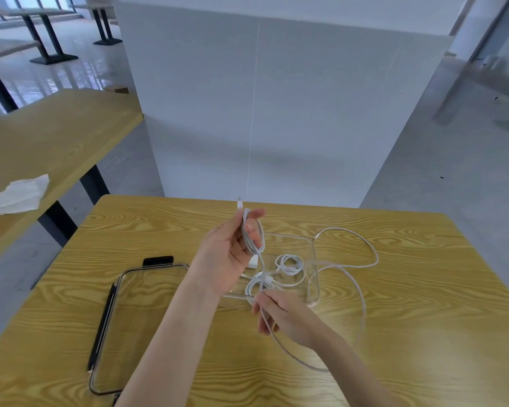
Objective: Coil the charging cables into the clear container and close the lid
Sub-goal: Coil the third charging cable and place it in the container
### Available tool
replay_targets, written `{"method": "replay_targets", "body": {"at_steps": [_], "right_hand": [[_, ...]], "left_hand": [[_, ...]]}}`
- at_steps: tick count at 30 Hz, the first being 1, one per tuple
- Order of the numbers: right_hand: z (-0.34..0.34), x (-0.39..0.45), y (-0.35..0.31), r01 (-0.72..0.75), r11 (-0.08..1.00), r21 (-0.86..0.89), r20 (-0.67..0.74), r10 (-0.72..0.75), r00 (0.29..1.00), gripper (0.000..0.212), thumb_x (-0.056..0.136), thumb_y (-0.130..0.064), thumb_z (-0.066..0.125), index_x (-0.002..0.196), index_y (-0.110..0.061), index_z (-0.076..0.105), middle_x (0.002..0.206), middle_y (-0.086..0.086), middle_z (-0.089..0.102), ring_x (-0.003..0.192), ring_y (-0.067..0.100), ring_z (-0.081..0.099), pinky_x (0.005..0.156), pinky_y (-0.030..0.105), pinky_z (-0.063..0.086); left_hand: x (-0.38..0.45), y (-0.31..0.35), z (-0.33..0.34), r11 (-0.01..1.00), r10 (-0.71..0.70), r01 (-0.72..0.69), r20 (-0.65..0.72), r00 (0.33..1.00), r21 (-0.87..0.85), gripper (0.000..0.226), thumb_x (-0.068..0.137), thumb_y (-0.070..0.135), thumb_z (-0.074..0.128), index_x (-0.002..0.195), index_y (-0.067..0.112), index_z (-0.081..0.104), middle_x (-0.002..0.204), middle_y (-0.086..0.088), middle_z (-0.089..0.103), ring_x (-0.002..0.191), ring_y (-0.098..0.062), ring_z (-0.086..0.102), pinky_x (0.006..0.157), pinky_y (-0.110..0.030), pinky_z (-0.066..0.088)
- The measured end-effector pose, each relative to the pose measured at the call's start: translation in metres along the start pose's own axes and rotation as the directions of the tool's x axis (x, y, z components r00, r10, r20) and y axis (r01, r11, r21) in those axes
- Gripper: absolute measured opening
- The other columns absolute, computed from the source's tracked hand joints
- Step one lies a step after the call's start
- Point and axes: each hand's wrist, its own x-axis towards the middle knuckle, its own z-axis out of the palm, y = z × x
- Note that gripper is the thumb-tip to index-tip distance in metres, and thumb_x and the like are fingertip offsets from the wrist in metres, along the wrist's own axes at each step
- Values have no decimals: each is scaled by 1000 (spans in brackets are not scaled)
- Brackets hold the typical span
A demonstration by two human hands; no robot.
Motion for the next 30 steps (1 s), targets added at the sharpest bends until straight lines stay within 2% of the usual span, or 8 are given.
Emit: {"method": "replay_targets", "body": {"at_steps": [5, 9, 11, 16, 20, 23, 25, 30], "right_hand": [[-19, 17, -4, 6, 956, 294, -157, 42, 987, 31, 100, -24, 36, 81, -9, 56, 64, 10, 65, 56, 16, 62, 57, 25, 50], [-44, 29, -10, 16, 972, 236, -240, 42, 970, 30, 95, -27, 48, 74, -12, 63, 56, 7, 62, 51, 20, 60, 55, 32, 50], [-54, 32, -15, 3, 973, 230, -264, 60, 963, 29, 92, -27, 55, 72, -8, 64, 55, 9, 59, 46, 19, 56, 50, 28, 49], [-75, 34, -30, -38, 994, 103, -359, 73, 931, 39, 79, -29, 72, 62, 4, 61, 37, -3, 47, 31, 8, 40, 36, 17, 33], [-76, 24, -43, 30, 998, 63, -350, -6, 937, 23, 78, -30, 69, 65, -11, 70, 43, -3, 44, 41, 10, 38, 44, 24, 31], [-61, 16, -51, 86, 996, -21, -365, -88, 927, 29, 88, -21, 56, 63, -12, 67, 44, -7, 48, 40, 6, 40, 46, 23, 34], [-50, 12, -50, 121, 992, 24, -369, -104, 924, 33, 93, -13, 47, 63, -12, 61, 47, -8, 51, 39, 4, 44, 44, 23, 36], [-34, -1, -43, 179, 984, 3, -388, -164, 907, 30, 97, -11, 38, 96, -17, 68, 63, -2, 62, 45, 9, 52, 44, 16, 39]], "left_hand": [[-11, 2, 4, 980, -51, 30, 104, 993, 196, 36, 96, 20, 35, 93, -4, 62, 45, 5, 42, 38, -7, 42, 45, -16, 41], [-15, -3, 2, 907, -92, 28, 132, 987, 421, 37, 96, 21, 34, 93, -1, 64, 46, 4, 42, 40, -9, 39, 50, -18, 39], [-15, -4, 0, 852, -112, 19, 147, 983, 523, 37, 97, 21, 34, 94, 0, 64, 48, 4, 45, 42, -9, 40, 52, -18, 39], [-11, -16, -8, 613, -121, 40, 43, 992, 789, 38, 99, 25, 36, 99, 3, 66, 54, 5, 56, 47, -8, 46, 60, -18, 46], [-6, -32, -12, 572, -84, 145, -118, 989, 807, 34, 99, 25, 38, 98, 4, 66, 65, 4, 70, 47, -7, 53, 55, -14, 49], [-1, -38, -9, 614, -3, 142, -177, 984, 777, 35, 99, 21, 38, 97, 5, 68, 71, 3, 73, 54, -11, 62, 55, -12, 49], [4, -40, -9, 638, 52, 130, -211, 976, 759, 35, 99, 20, 37, 95, 7, 69, 76, -2, 72, 55, -7, 65, 55, -13, 50], [11, -43, -10, 621, 180, 91, -255, 950, 778, 38, 99, 23, 37, 90, 8, 70, 76, -1, 69, 72, -9, 64, 56, -8, 45]]}}
